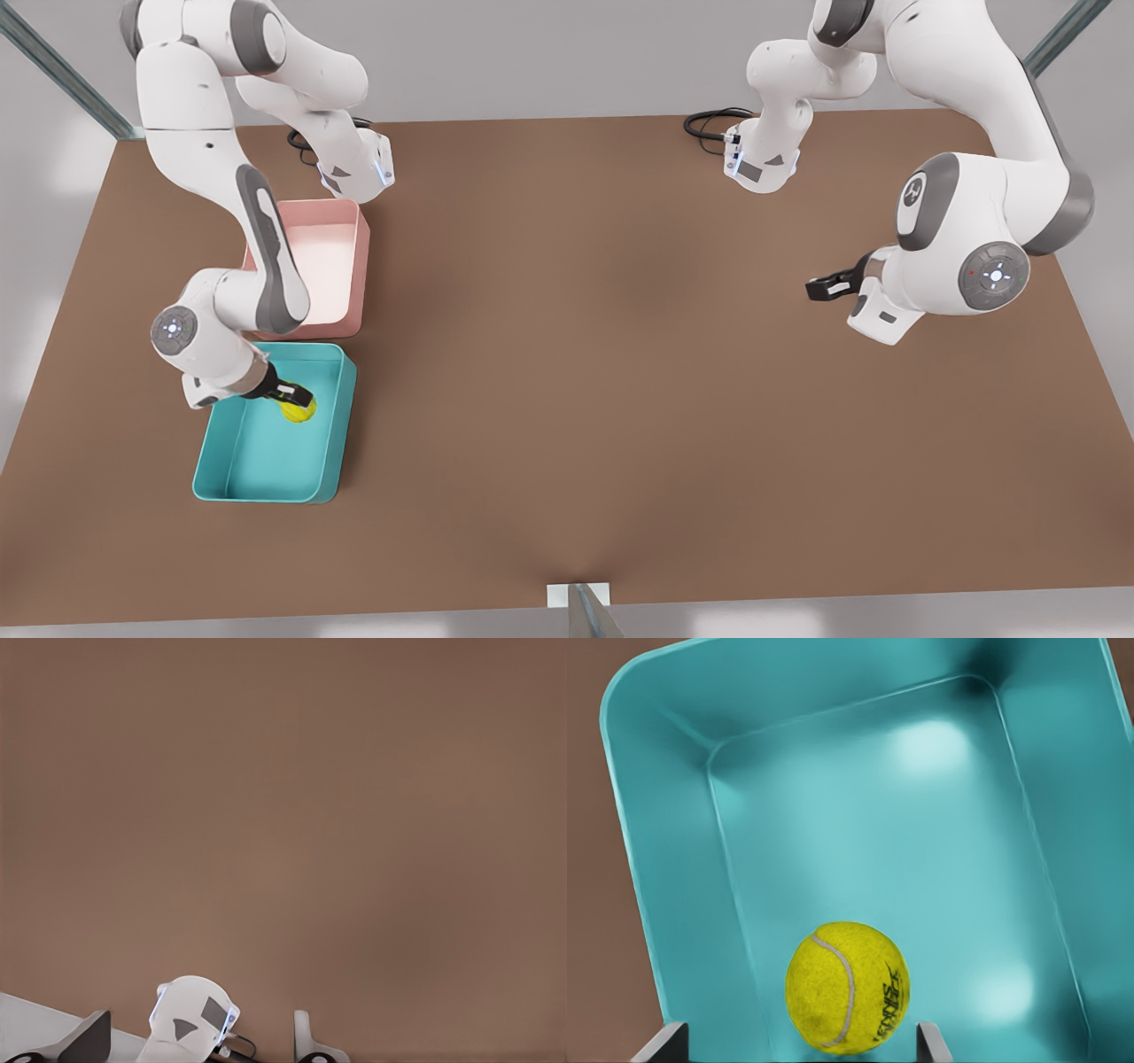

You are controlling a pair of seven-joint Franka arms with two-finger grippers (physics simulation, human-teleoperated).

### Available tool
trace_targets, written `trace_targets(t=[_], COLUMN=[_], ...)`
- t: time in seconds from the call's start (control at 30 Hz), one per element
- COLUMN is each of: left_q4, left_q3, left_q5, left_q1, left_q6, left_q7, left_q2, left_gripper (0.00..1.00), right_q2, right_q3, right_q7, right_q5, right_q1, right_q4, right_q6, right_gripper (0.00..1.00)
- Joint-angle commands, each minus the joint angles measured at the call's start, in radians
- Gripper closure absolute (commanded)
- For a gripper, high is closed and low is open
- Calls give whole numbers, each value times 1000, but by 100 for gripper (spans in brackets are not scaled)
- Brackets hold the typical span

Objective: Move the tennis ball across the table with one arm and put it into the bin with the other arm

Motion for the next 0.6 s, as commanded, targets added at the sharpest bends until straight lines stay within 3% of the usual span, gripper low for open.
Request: trace_targets(t=[0.0, 0.07, 0.17, 0.23, 0.3, 0.4, 0.57], left_q4=[0, 0, 0, 0, 0, 0, 0], left_q3=[0, 0, 0, 0, -6, -6, -22], left_q5=[0, -2, -15, -15, -15, -15, -15], left_q1=[0, 3, 1, 0, 1, 1, 1], left_q6=[-2, -1, -1, -1, -1, -2, -2], left_q7=[-4, -4, -6, -23, -26, -26, -43], left_q2=[5, 14, 14, 14, 14, 14, 12], left_gripper=[0, 0, 0, 0, 0, 0, 0], right_q2=[5, 5, 130, 120, -11, -226, -294], right_q3=[0, 0, 3, 10, 10, 35, 44], right_q7=[-367, -350, -185, -16, -10, -14, -25], right_q5=[0, 2, -29, -76, -72, -75, -75], right_q1=[-3, 0, 32, 67, 84, 44, 0], right_q4=[2, 21, 436, 625, 645, 530, 443], right_q6=[-35, -49, -655, -891, -1011, -1038, -982], right_gripper=[0, 0, 0, 0, 0, 0, 0])
